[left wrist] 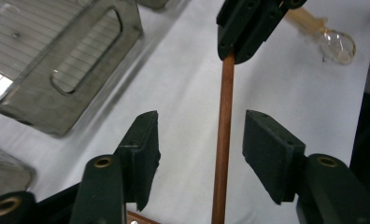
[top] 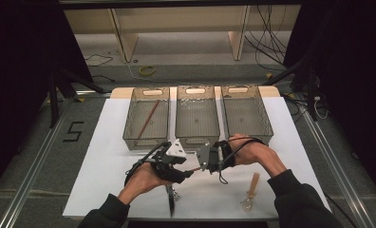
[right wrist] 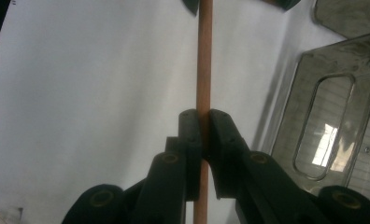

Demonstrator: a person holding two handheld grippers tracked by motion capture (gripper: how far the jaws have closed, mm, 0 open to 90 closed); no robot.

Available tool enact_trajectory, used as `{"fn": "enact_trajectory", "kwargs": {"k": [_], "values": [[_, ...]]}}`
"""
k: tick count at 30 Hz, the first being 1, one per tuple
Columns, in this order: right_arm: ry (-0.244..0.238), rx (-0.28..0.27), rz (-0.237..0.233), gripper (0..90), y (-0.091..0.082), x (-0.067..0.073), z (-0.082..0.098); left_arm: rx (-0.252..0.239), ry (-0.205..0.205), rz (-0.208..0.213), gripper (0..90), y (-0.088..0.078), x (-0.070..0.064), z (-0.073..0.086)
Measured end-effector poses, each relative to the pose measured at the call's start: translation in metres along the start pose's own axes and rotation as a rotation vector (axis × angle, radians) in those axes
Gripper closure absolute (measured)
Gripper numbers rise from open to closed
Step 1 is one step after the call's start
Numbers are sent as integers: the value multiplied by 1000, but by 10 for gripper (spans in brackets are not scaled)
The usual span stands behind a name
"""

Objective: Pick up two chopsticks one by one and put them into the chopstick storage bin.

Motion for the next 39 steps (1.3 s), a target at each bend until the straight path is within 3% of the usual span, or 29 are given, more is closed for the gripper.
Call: {"fn": "enact_trajectory", "kwargs": {"k": [8,10,11,16,18,19,20,23,29,36,39], "values": [[-34,-8,9,846,2,-1,-9,56,34,14,622,7,-2,0],[-85,-43,-16,846,5,-3,-11,8,-16,4,655,11,-6,0],[-56,-10,-1,846,3,-1,-11,-3,-30,6,672,12,-7,0],[-57,-7,5,845,4,0,-12,-10,-41,22,737,14,-8,1],[-66,-11,8,845,3,-1,-12,14,5,53,755,10,-5,1],[-48,-23,14,845,3,1,-12,47,50,67,771,7,-2,1],[-29,-9,22,845,1,1,-11,23,27,70,784,8,-3,1],[-32,-13,20,845,-2,2,-10,-2,29,83,820,8,-5,1],[-46,-25,24,845,-3,3,-9,2,32,99,827,7,-5,0],[-48,-35,30,836,-2,3,-10,2,31,88,835,7,-7,1],[-19,-28,35,755,-4,2,-10,8,26,90,836,6,-4,2]]}}
Point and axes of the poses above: each handheld gripper's, and its own axes: y roughly forward along the jaws, z roughly out of its underside, x roughly to its left, the point moved 3 cm from there along y, roughly forward along the jaws, and after that the axes turned 8 degrees about -x, right-handed, at the moved point
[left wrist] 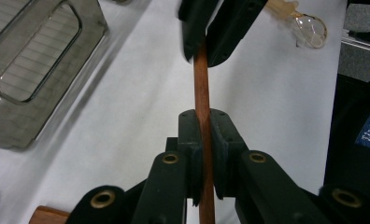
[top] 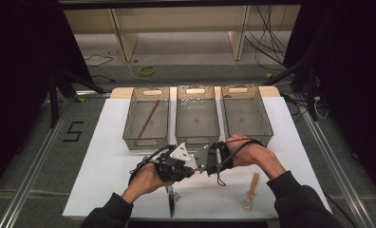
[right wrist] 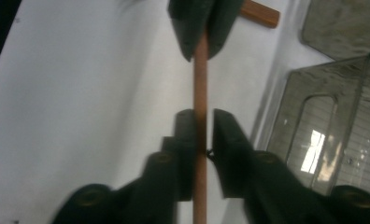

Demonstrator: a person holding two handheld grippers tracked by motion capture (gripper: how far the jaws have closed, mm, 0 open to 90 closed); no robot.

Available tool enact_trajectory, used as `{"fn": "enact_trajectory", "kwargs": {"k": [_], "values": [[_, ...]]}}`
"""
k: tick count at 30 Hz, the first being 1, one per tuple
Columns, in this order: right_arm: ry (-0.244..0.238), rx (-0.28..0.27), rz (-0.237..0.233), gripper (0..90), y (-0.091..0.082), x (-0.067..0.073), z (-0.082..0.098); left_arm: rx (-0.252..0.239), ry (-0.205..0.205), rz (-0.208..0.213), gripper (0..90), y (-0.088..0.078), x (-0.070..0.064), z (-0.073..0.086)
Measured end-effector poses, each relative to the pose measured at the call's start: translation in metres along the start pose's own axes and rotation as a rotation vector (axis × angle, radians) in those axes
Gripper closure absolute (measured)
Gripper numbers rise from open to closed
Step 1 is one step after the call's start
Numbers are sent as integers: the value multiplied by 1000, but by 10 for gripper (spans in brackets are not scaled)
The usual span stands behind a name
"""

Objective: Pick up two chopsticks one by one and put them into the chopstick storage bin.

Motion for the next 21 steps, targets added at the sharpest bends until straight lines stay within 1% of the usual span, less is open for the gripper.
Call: {"fn": "enact_trajectory", "kwargs": {"k": [2,3,4,6,7,8,10,12,13,14,15,16,18,19,20,21], "values": [[21,-15,17,671,-3,-2,2,6,-6,-2,837,-1,2,1],[51,-30,25,662,-6,-3,3,4,-13,-4,837,-1,3,2],[63,-44,33,639,-9,-3,4,6,-19,0,837,-2,4,2],[89,-68,67,558,-14,-4,7,7,-24,-7,837,-3,6,4],[122,-88,88,553,-18,-5,8,1,-29,-10,837,-3,7,4],[139,-104,102,537,-22,-5,10,-3,-36,-16,838,-4,9,5],[179,-117,145,491,-28,-4,15,-9,-46,-30,838,-6,12,6],[222,-124,179,474,-33,-1,19,-14,-52,-33,838,-8,14,7],[245,-131,190,465,-35,1,21,-18,-56,-45,838,-11,18,7],[266,-134,195,458,-38,4,23,-28,-70,-52,838,-13,19,8],[289,-137,213,454,-40,6,24,-22,-73,-51,838,-14,21,9],[322,-132,223,445,-42,9,25,-25,-80,-59,838,-15,23,10],[360,-139,231,432,-45,15,26,-29,-87,-65,838,-18,27,11],[385,-152,237,426,-46,17,27,-34,-89,-74,838,-20,29,12],[424,-167,241,422,-47,20,28,-43,-99,-79,838,-21,31,12],[451,-185,243,424,-47,21,30,-47,-102,-84,838,-22,32,13]]}}
Point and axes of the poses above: each handheld gripper's, and its own axes: y roughly forward along the jaws, z roughly out of its underside, x roughly to its left, the point moved 3 cm from there along y, roughly forward along the jaws, and after that the axes turned 8 degrees about -x, right-handed, at the moved point
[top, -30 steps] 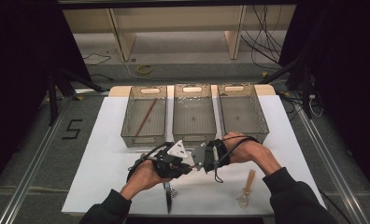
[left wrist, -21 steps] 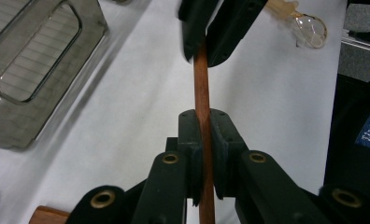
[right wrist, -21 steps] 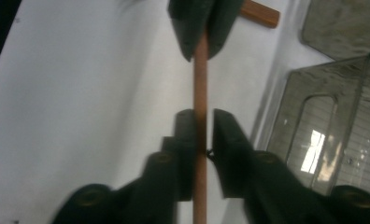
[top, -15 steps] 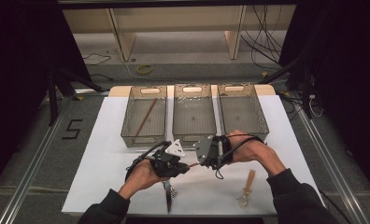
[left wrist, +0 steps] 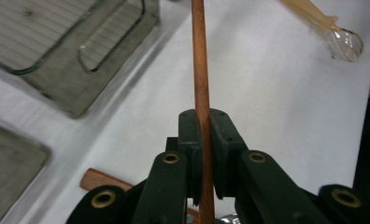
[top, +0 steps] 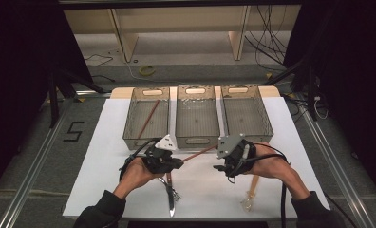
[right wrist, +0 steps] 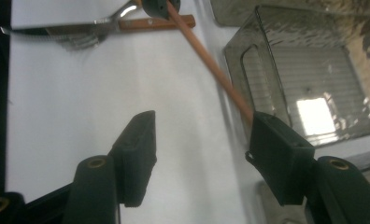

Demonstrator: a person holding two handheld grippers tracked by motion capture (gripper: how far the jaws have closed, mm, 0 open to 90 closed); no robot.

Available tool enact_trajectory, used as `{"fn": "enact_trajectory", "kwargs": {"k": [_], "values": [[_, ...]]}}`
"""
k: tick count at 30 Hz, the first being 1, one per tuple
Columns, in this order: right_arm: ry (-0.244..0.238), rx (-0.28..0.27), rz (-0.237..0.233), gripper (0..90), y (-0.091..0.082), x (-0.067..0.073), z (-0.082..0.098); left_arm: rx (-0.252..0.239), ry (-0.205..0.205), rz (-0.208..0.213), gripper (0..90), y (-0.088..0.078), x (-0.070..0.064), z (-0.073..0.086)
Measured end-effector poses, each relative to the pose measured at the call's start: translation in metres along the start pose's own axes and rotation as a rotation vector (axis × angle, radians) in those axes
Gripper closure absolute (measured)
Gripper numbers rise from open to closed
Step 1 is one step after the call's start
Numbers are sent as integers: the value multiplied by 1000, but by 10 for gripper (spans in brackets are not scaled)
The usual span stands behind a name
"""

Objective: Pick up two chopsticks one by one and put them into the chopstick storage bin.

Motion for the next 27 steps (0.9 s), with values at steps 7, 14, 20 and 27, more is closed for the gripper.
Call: {"fn": "enact_trajectory", "kwargs": {"k": [7,14,20,27], "values": [[118,5,47,429,-3,6,23,-21,-29,-41,838,-10,14,1],[266,42,91,402,-4,7,51,-65,-55,-74,838,-23,26,-2],[365,62,118,379,-2,12,71,-88,-76,-105,838,-31,39,-3],[377,57,101,375,-2,20,79,-128,-107,-144,838,-40,56,-10]]}}
Point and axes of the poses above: each handheld gripper's, and its own axes: y roughly forward along the jaws, z roughly out of its underside, x roughly to its left, the point moved 3 cm from there along y, roughly forward along the jaws, and after that the axes turned 8 degrees about -x, right-handed, at the moved point
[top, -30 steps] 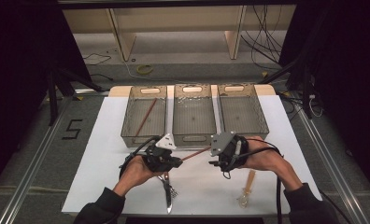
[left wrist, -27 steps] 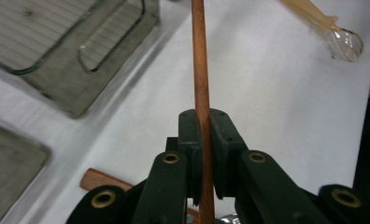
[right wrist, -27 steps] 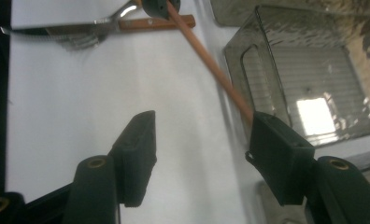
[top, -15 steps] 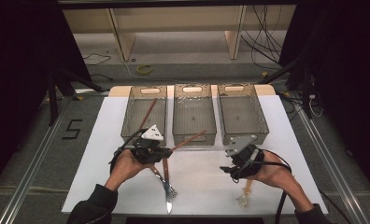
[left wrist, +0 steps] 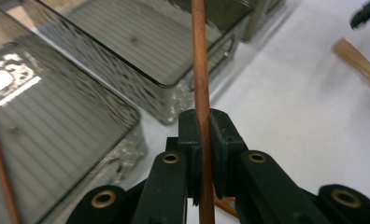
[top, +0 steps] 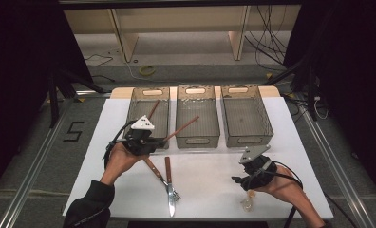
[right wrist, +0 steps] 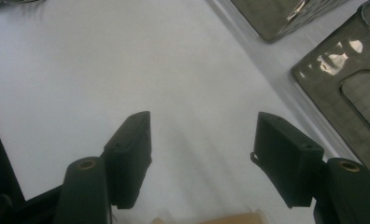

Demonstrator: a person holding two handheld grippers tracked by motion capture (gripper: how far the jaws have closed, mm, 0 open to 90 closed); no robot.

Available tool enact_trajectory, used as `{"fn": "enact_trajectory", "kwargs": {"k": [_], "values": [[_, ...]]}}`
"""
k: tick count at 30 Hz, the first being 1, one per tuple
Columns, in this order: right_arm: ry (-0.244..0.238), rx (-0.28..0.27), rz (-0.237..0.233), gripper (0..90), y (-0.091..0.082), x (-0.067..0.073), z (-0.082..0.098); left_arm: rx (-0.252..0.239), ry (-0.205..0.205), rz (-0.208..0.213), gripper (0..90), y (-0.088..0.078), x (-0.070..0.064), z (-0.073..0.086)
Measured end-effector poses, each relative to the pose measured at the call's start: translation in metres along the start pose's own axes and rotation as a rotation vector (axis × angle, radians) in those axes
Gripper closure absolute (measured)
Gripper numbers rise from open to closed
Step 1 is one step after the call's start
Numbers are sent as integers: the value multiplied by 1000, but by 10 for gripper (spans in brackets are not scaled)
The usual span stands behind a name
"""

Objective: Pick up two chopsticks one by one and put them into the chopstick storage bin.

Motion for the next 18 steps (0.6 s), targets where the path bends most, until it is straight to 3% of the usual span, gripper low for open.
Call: {"fn": "enact_trajectory", "kwargs": {"k": [8,18], "values": [[24,8,2,369,0,2,6,-17,-28,-44,838,-7,18,-4],[26,14,-13,366,2,6,9,-39,-105,-130,838,-12,57,-12]]}}
Point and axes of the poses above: each handheld gripper's, and its own axes: y roughly forward along the jaws, z roughly out of its underside, x roughly to its left, the point moved 3 cm from there along y, roughly forward along the jaws, and after that the axes turned 8 degrees about -x, right-handed, at the moved point
